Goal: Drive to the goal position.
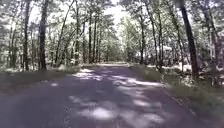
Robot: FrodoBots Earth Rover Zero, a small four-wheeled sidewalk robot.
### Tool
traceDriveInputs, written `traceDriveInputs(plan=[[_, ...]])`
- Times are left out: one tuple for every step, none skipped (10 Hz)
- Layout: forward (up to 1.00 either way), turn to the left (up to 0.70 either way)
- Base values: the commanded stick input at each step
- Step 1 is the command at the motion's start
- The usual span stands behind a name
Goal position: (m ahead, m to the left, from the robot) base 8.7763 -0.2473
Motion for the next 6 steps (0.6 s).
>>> traceDriveInputs(plan=[[0.45, 0.00], [0.45, 0.00], [0.45, 0.00], [0.45, 0.00], [0.45, 0.00], [0.45, 0.00]])
